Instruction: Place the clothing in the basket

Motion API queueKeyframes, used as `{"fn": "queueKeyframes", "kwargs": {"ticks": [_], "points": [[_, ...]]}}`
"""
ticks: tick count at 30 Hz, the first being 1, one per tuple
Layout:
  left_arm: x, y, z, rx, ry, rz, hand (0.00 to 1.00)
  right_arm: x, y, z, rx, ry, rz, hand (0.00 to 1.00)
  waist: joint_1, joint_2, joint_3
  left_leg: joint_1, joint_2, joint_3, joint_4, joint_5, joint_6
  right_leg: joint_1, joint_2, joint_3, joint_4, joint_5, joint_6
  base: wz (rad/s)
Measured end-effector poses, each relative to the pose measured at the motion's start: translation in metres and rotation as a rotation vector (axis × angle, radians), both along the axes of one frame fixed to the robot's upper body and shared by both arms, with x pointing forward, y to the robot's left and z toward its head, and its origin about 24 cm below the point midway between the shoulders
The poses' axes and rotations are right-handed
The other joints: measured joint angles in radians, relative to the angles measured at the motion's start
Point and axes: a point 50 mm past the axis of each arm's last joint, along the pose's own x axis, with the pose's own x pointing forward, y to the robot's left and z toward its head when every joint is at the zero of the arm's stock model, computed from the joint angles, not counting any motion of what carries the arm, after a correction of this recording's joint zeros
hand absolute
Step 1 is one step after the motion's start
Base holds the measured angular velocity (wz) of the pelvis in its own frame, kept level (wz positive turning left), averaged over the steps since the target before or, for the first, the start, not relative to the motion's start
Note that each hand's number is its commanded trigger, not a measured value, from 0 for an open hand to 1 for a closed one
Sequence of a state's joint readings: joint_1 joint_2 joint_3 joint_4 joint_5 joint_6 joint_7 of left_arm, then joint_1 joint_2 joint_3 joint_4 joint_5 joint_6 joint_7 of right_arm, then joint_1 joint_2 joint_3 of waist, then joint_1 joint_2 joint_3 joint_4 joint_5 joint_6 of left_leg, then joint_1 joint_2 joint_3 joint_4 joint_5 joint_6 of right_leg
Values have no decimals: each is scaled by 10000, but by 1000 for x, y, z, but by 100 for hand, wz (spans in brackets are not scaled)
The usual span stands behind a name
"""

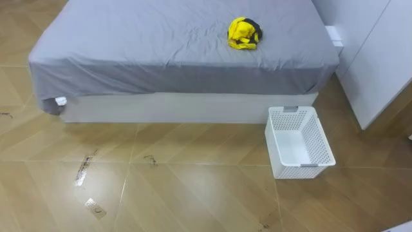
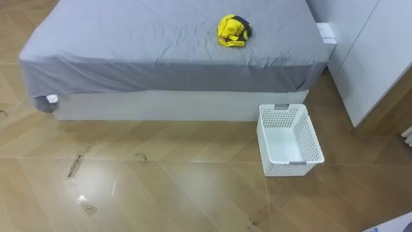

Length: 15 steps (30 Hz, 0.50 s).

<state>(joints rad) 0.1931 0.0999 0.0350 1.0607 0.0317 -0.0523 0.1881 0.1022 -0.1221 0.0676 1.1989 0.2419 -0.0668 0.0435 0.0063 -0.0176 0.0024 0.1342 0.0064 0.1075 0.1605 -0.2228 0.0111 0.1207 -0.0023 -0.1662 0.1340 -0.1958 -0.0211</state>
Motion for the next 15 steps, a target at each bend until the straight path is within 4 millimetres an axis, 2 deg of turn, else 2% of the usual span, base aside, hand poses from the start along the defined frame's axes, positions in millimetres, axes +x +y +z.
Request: {"fn": "queueKeyframes", "kwargs": {"ticks": [15], "points": [[0,1,0,173,-11,70,0,0,1,0,87,33,99,0,9,-61,6,-39,-2,-3,-2,0,0,-22,-4,-22,-3,0,0,0]]}}
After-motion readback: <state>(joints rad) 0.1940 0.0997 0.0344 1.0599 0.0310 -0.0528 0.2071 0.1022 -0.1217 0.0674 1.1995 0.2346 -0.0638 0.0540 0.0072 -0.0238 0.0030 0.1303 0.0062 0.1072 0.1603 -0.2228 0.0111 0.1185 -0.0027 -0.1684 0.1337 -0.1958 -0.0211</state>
